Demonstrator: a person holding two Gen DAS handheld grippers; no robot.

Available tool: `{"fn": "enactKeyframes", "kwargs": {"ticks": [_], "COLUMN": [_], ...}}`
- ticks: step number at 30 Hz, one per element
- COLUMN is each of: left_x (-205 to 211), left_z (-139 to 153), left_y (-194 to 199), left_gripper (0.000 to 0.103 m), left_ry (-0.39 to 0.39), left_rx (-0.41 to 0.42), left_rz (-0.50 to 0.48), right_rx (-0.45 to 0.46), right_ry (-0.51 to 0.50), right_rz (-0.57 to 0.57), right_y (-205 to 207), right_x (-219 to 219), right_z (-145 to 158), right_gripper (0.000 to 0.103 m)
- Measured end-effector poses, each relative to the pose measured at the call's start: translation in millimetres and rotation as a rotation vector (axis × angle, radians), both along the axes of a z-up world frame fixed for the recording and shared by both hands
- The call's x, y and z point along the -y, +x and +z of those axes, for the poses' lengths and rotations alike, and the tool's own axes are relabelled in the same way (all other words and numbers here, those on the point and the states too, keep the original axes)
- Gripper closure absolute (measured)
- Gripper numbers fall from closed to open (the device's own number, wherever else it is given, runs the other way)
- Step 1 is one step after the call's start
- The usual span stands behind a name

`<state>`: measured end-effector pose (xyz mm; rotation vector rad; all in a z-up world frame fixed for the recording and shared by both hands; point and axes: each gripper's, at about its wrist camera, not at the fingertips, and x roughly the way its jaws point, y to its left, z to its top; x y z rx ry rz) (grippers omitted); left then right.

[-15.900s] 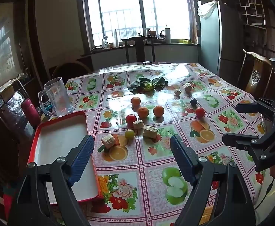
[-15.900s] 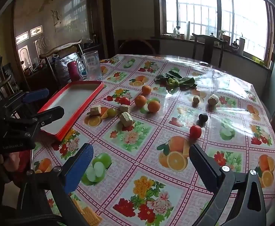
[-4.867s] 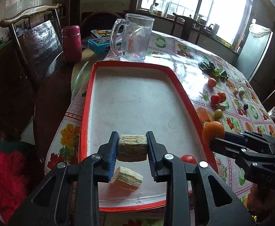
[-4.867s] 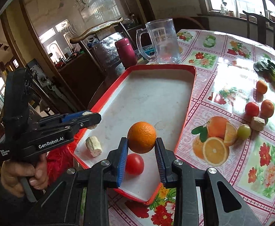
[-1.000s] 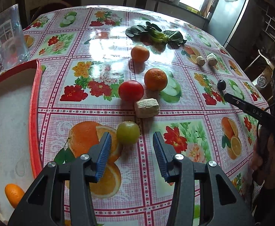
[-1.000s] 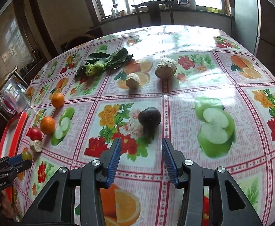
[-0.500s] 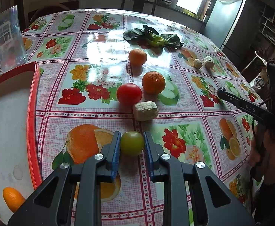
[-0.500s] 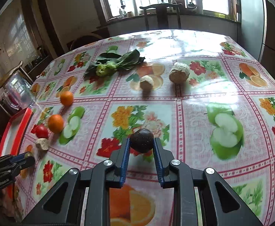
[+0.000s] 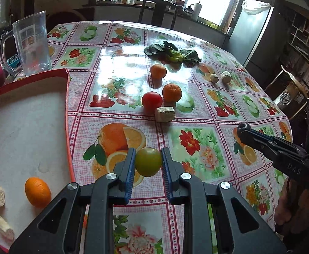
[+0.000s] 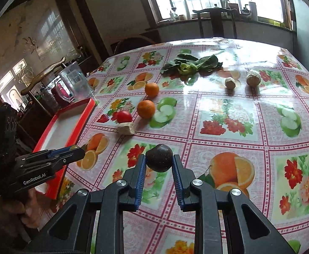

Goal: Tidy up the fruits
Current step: 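Carry the green fruit in the left tool to the tray while the right tool carries the plum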

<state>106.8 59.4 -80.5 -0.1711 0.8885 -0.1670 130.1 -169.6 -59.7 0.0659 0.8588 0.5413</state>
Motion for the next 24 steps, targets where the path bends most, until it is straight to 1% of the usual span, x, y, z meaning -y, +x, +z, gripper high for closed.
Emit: {"fn": "enactKeyframes", "kwargs": {"ticks": [12, 24], "left_x": [-29.6, -64.5], "left_z": [8.8, 17.8], "left_y": [-42.4, -65.8], "left_gripper": [0.082, 0.082], "left_ry": [-0.016, -0.013], "left_rx": [0.034, 0.067], "left_rz": [0.05, 0.112], "right_rx": [0.008, 0.016], "right_ry": [0.005, 0.009], "right_rz": [0.105, 0.172], "right_y": [-40.5, -59.4], "right_x": [-43.5, -78.7], "right_z": [6.9, 13.2], "right_gripper": [0.078, 0.078]}}
